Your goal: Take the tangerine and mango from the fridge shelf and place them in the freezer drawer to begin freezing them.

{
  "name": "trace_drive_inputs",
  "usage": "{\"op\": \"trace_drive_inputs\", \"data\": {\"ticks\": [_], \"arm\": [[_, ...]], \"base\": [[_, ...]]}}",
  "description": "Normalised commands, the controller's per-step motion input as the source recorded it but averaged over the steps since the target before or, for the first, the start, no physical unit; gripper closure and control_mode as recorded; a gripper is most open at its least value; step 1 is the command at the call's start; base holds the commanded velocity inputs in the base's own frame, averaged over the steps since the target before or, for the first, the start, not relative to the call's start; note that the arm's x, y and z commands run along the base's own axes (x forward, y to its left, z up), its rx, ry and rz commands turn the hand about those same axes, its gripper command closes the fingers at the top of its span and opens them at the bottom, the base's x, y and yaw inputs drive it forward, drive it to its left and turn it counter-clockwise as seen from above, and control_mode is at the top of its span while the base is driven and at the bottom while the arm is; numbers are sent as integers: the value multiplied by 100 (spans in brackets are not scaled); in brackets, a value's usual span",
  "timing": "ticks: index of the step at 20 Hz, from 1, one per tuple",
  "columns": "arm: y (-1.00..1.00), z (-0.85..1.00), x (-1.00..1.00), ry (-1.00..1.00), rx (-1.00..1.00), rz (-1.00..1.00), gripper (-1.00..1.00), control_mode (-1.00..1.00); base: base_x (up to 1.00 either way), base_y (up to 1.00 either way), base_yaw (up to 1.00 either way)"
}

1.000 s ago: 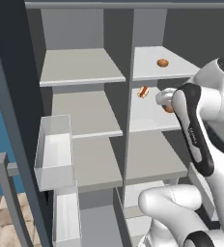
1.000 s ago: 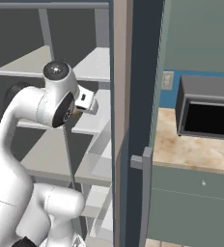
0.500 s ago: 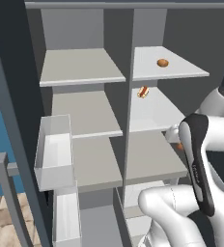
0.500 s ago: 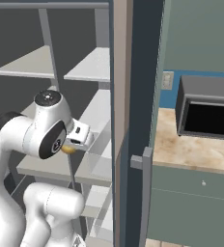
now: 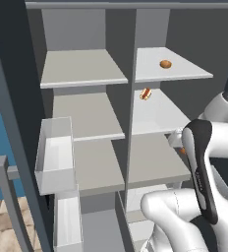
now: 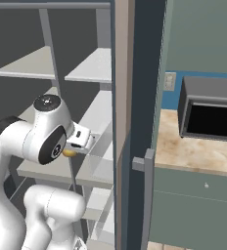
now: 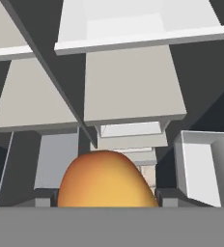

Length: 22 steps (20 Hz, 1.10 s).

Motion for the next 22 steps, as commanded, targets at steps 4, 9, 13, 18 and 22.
{"op": "trace_drive_inputs", "data": {"ticks": [4, 9, 13, 18, 22], "arm": [[0, 0, -1, 0, 0, 0, 100, 100], [0, 0, 0, 0, 0, 0, 100, 100], [0, 0, 0, 0, 0, 0, 100, 100], [0, 0, 0, 0, 0, 0, 100, 100], [0, 0, 0, 0, 0, 0, 100, 100]], "base": [[-25, -19, 2], [-45, -37, 7], [-46, -38, 15], [-31, -13, 31], [-15, 0, 40]]}}
